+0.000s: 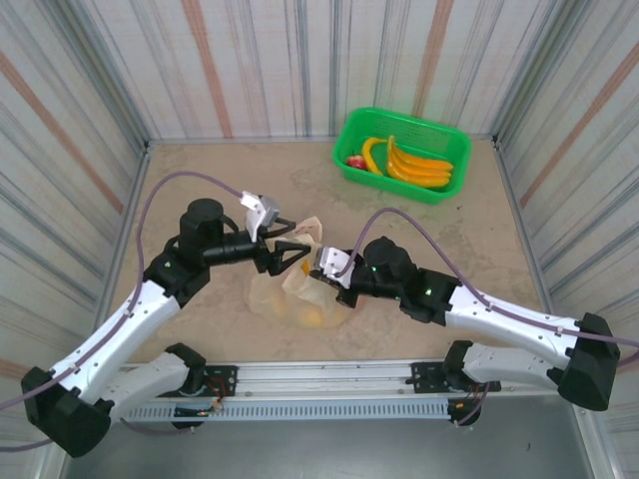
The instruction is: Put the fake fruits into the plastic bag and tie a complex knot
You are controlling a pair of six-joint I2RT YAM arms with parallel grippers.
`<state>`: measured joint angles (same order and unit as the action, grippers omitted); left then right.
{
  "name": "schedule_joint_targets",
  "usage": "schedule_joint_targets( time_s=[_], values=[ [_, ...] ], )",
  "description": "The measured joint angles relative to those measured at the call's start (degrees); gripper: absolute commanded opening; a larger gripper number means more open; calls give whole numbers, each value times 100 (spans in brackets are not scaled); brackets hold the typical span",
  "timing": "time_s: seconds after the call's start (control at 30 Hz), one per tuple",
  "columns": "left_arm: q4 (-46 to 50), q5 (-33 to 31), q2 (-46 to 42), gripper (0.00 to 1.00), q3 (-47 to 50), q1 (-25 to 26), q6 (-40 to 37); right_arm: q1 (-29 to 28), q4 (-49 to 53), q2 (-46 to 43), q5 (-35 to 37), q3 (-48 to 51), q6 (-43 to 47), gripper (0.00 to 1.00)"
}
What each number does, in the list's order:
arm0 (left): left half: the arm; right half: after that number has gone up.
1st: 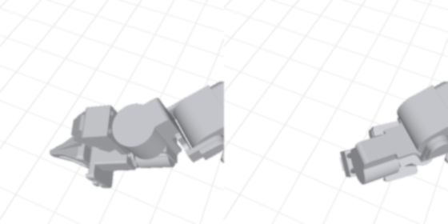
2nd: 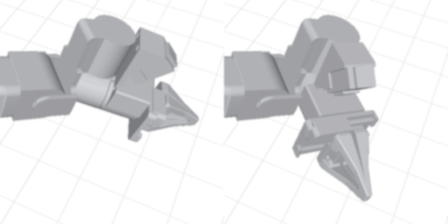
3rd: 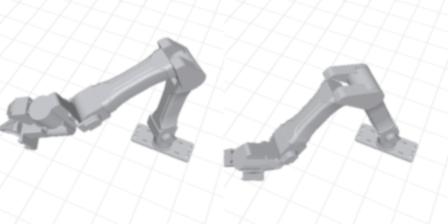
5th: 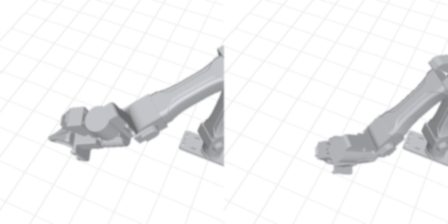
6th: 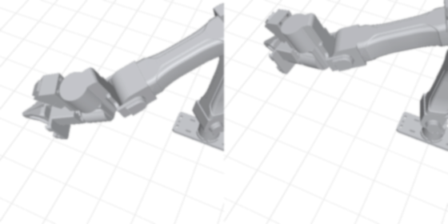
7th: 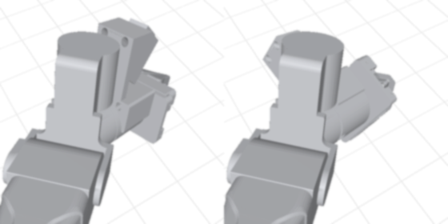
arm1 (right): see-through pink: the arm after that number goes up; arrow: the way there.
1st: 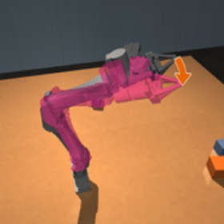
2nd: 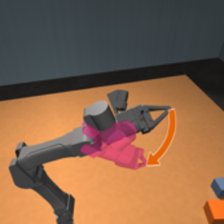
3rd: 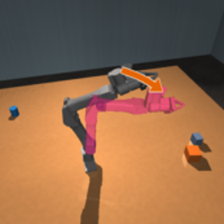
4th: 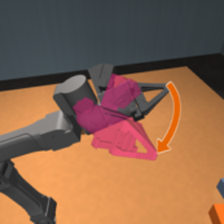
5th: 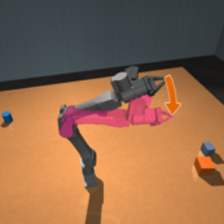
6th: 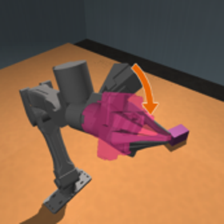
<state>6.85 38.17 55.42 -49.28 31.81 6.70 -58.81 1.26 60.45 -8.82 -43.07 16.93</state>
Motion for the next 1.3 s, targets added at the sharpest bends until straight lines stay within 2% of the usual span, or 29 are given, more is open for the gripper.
schedule_joint_targets(
  time_s=[0.23,0.3,0.33,0.6,0.7,0.73,0.8,0.87,0.97,1.07,1.17,1.3],
  values=[
    [-42,125,411,79,0,81,-79,-37,-42,125,-4,-76,-2,0],
    [-4,122,466,72,-2,166,-153,-39,-68,140,-4,-120,-2,0],
    [7,125,483,68,-2,190,-195,-37,-87,140,-4,-133,-2,0],
    [0,181,527,15,-44,208,-393,-31,-125,146,-24,-146,-39,0],
    [-98,188,551,3,-44,205,-398,-13,-125,146,-28,-146,-83,0],
    [-120,188,549,0,-44,208,-404,-2,-125,146,-44,-146,-105,6],
    [-179,190,535,0,-44,208,-398,35,-46,146,-79,-188,-146,34],
    [-328,173,494,0,-11,208,-420,57,184,136,-195,-295,-153,49],
    [-466,103,341,0,138,205,-509,136,715,-61,-629,-535,-151,56],
    [-540,76,273,0,240,205,-608,483,1285,-527,-1368,-918,-249,55],
    [-614,76,273,0,299,205,-723,1303,1445,-968,-2218,-1296,-588,49],
    [-726,74,208,0,413,205,-850,2389,1495,-997,-3112,-1482,-1016,51]
  ],
)
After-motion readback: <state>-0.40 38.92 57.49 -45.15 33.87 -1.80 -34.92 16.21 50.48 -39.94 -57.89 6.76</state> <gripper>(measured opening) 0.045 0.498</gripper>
